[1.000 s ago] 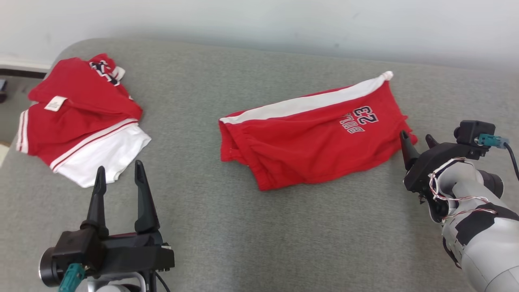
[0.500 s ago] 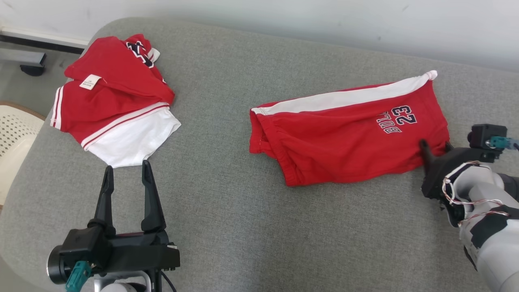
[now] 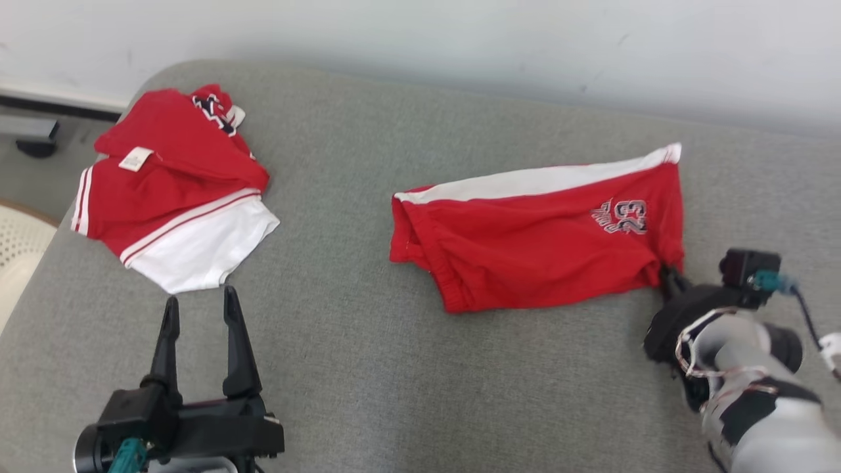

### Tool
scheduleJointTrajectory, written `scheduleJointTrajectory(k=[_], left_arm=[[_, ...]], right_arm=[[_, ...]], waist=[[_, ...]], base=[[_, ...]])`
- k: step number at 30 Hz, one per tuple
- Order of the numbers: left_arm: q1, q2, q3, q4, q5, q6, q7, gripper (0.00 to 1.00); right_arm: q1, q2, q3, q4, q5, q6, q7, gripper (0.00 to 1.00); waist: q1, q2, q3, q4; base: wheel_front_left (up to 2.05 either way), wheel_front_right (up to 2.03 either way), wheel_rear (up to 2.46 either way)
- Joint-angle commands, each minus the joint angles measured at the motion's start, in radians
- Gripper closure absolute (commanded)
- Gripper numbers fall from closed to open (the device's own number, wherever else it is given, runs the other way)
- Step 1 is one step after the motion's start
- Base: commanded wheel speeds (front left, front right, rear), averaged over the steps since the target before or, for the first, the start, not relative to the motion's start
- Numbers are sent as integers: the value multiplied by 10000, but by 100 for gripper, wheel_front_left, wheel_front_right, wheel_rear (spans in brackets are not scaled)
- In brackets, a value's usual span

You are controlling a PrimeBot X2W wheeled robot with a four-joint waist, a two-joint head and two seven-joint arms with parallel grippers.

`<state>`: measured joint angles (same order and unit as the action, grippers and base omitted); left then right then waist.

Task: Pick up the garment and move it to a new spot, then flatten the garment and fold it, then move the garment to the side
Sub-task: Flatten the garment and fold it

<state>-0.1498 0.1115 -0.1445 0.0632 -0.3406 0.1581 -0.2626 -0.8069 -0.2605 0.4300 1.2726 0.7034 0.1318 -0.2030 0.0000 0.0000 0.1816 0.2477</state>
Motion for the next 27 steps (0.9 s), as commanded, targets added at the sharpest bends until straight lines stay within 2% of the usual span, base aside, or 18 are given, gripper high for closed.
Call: scheduleJointTrajectory(k=[1,8,15,20,25,26,27], left_arm=[[272,31,5,73,111,-50,-32,0],[600,114,-95,176,90,-46,61,0],[859,233,-137,114,40,-29,201,0],[1128,317,-164,-10,4,11,304,0],[1276,318,-227,-122,-39,61,394,0],[1306,328,-222,-134,-58,59,394,0],[1314,343,-214,-143,-79,51,388,0]], right_arm=[[525,138,40,-289,215,-16,-137,100],[1796,19,560,-1651,387,-16,-357,100],[2818,-533,678,-2755,537,-16,-282,100],[3663,-839,409,-3481,731,-16,-79,100],[4348,-810,-60,-3850,774,-16,234,100],[4409,-807,-148,-3884,688,-16,218,93],[4463,-796,-255,-3919,637,-16,198,0]], waist=[[0,0,-594,-439],[0,0,-1163,-952],[0,0,-1558,-1203],[0,0,-1748,-1310],[0,0,-1736,-1343],[0,0,-1715,-1357],[0,0,-1696,-1367]], base=[[0,0,0],[0,0,0],[0,0,0],[0,0,0],[0,0,0],[0,0,0],[0,0,0]])
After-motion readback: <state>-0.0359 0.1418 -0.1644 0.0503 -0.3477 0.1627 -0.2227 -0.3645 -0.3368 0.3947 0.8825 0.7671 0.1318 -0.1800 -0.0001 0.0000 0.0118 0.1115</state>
